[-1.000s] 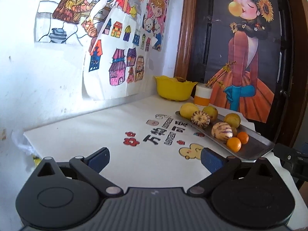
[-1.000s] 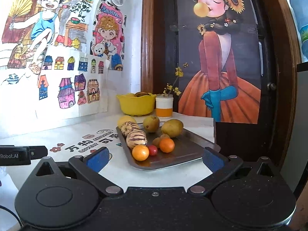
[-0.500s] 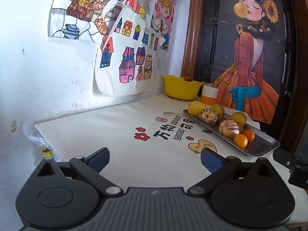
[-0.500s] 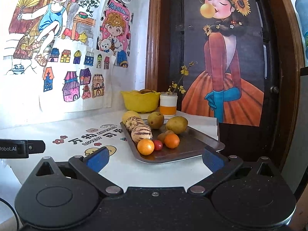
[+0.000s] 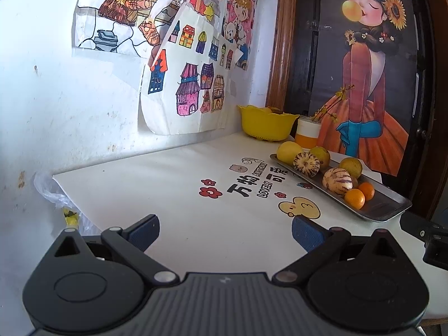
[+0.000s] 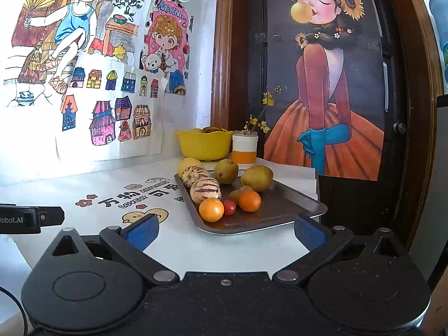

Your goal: Organize fruits

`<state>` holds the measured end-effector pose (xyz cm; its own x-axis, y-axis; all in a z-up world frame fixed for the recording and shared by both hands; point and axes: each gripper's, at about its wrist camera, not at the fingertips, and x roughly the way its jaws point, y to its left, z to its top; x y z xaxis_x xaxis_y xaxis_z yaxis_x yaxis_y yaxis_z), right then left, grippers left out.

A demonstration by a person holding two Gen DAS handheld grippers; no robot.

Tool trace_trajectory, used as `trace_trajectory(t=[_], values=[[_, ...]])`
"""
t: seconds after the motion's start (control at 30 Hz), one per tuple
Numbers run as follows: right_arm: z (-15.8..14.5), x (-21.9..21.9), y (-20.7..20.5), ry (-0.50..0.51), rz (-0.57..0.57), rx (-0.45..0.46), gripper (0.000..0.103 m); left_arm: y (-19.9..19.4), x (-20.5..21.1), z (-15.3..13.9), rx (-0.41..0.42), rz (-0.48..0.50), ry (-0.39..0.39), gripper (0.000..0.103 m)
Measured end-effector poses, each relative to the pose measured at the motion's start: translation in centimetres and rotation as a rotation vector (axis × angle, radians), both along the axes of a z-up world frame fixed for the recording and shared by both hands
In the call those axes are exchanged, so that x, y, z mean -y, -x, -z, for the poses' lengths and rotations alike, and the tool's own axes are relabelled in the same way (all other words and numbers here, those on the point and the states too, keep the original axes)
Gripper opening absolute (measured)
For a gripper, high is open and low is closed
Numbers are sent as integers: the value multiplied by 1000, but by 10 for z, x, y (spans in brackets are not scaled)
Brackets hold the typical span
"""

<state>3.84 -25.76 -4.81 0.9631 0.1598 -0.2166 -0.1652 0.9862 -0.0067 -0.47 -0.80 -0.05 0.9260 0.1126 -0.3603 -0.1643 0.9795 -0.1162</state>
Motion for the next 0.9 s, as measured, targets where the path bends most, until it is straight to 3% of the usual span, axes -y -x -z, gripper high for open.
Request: trace_trajectory(t=[0.9], values=[[0, 1, 0, 0, 2, 0, 102, 1, -4, 2, -5, -6, 6, 103]])
